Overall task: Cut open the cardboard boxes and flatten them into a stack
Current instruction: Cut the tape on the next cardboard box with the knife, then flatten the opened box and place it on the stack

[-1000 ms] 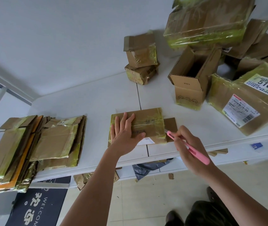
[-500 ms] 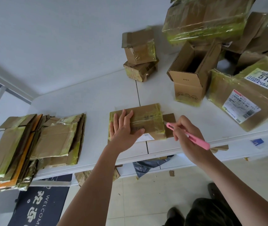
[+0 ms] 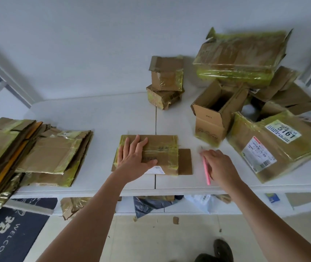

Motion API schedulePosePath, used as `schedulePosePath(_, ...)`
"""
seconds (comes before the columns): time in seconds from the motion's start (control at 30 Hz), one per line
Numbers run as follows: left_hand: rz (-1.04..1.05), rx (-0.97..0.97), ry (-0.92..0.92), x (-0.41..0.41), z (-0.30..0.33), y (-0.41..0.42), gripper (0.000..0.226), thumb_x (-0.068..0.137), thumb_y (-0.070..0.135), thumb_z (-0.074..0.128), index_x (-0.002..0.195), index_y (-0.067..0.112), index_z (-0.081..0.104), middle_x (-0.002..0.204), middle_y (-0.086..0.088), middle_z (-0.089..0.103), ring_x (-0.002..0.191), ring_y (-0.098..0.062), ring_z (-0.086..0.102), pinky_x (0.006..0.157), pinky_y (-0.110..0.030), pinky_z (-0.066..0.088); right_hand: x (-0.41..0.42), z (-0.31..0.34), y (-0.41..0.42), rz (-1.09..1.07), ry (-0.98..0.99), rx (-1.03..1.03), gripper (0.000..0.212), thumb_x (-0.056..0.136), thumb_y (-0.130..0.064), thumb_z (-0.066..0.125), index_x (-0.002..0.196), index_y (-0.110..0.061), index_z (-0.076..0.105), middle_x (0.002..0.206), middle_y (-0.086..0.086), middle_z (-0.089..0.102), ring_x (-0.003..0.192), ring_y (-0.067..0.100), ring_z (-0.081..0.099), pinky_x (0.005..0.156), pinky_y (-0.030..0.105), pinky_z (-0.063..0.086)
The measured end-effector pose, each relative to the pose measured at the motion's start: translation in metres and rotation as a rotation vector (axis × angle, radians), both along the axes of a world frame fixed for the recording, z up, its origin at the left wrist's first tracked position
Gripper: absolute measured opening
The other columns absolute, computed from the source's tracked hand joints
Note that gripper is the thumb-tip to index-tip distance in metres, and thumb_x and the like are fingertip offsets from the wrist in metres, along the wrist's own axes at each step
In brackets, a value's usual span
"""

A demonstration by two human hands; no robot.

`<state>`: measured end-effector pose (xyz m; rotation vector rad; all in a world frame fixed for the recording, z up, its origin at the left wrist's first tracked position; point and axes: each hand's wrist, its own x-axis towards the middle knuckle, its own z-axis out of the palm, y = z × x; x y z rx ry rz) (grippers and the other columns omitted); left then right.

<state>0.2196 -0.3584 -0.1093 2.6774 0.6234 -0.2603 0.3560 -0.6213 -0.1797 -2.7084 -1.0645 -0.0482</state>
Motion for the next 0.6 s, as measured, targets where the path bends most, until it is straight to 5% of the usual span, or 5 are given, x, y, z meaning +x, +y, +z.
schedulePosePath(0.17,-0.006,0.0,-0.012,-0.001,0.003,-0.002,0.082,0.092,0.06,0.05,0.156,0.037,0.004,0.164,0.013,-0.012,0.149,-0.017,-0.023,0.121,-0.043,-0.014,-0.009,0.038,0.038,-0.015,-0.016,0.291,0.049,0.091,-0.013,0.066,0.137,-0.015,0.051,0.127,0.003,0.062,0.116,0.02,0.058,0.091,0.032,0.051)
schedulePosePath(0.27,-0.005,-0.017,-0.036,-0.003,0.003,-0.003,0.08,0.093,0.058,0.052,0.156,0.036,0.007,0.164,0.013,-0.009,0.149,-0.016,-0.021,0.121,-0.042,-0.014,-0.013,0.062,0.079,0.097,0.219,0.516,0.046,0.1,-0.021,0.053,0.145,-0.021,0.043,0.141,-0.004,0.051,0.13,0.012,0.045,0.102,0.022,0.037)
schedulePosePath(0.37,-0.008,-0.045,-0.084,-0.007,0.006,0.002,0.076,0.093,0.053,0.054,0.155,0.037,0.012,0.164,0.012,-0.006,0.15,-0.014,-0.019,0.121,-0.041,-0.013,-0.023,0.06,0.11,0.123,0.478,0.385,0.047,0.104,-0.036,0.04,0.15,-0.03,0.034,0.141,-0.006,0.041,0.132,0.014,0.038,0.104,0.029,0.035)
schedulePosePath(0.5,0.096,-0.103,-0.095,-0.029,0.008,0.029,0.082,0.089,0.047,0.064,0.154,0.04,0.015,0.164,0.006,-0.009,0.149,-0.018,-0.022,0.12,-0.045,-0.016,-0.056,0.054,0.122,0.089,0.425,0.241,0.056,0.102,-0.048,0.036,0.153,-0.025,0.025,0.127,0.007,0.037,0.112,0.023,0.041,0.096,0.036,0.043)
schedulePosePath(0.6,0.386,-0.176,-0.085,-0.048,0.01,0.048,0.096,0.086,0.044,0.071,0.156,0.031,0.007,0.165,-0.004,-0.005,0.152,-0.025,-0.008,0.122,-0.049,0.0,-0.09,0.049,0.123,0.066,0.37,0.203,0.069,0.096,-0.061,0.031,0.153,-0.024,0.017,0.129,0.007,0.033,0.112,0.025,0.038,0.091,0.036,0.046)
